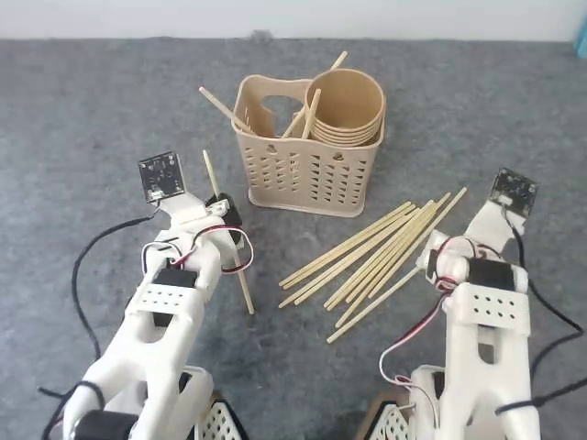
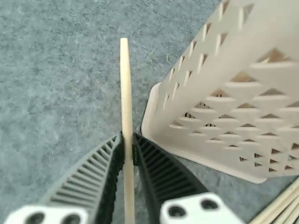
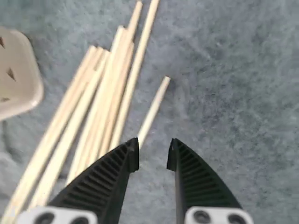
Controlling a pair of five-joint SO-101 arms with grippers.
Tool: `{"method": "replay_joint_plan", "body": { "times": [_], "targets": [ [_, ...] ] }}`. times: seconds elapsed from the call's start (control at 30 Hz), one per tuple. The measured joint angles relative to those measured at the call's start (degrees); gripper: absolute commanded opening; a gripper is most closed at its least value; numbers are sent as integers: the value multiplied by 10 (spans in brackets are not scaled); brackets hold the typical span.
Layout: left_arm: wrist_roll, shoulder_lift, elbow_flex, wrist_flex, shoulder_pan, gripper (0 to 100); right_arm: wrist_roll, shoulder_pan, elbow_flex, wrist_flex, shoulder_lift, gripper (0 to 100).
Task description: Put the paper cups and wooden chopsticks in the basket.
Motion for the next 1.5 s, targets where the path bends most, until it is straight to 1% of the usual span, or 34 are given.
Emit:
{"method": "replay_joint_plan", "body": {
  "times": [0.1, 0.2, 0.3, 0.43, 0.53, 0.63, 0.67, 0.73, 0.77, 0.83, 0.87, 1.07, 1.17, 1.33, 1.5],
  "targets": [
    [0, 0, 0, 0, 0, 13, -47, -15, -2, -16, 21, 127],
    [0, 0, 0, 0, 0, 13, -70, -13, -2, -50, 80, 127],
    [0, 0, 0, 0, 0, 13, -88, -18, -17, -92, 167, 127],
    [0, 0, 0, 0, 0, 13, -125, -15, -68, -124, 302, 127],
    [-15, 0, 0, 0, 0, 13, -133, -15, -115, -121, 375, 125],
    [-21, 0, 0, 0, 0, 13, -135, -12, -159, -88, 411, 120],
    [-21, 0, 0, 0, 0, 13, -135, -10, -170, -78, 420, 105],
    [-21, 0, 0, 0, 0, 13, -135, -7, -186, -66, 433, 21],
    [-21, 0, 0, 0, 0, 13, -135, -7, -191, -62, 437, 0],
    [-21, 0, 0, 0, 0, 13, -135, 0, -192, -62, 443, 23],
    [-21, 0, 0, 0, 0, 13, -135, 3, -192, -58, 445, 6],
    [-21, 0, 0, 0, 0, 13, -135, 25, -212, -25, 452, 8],
    [-21, 0, 0, 0, 0, 13, -107, 55, -229, 14, 425, 8],
    [-21, 0, 0, 0, 0, 13, -75, 105, -251, 66, 296, 8],
    [-21, 0, 0, 0, -18, 13, -72, 130, -251, 73, 119, 8]
  ]
}}
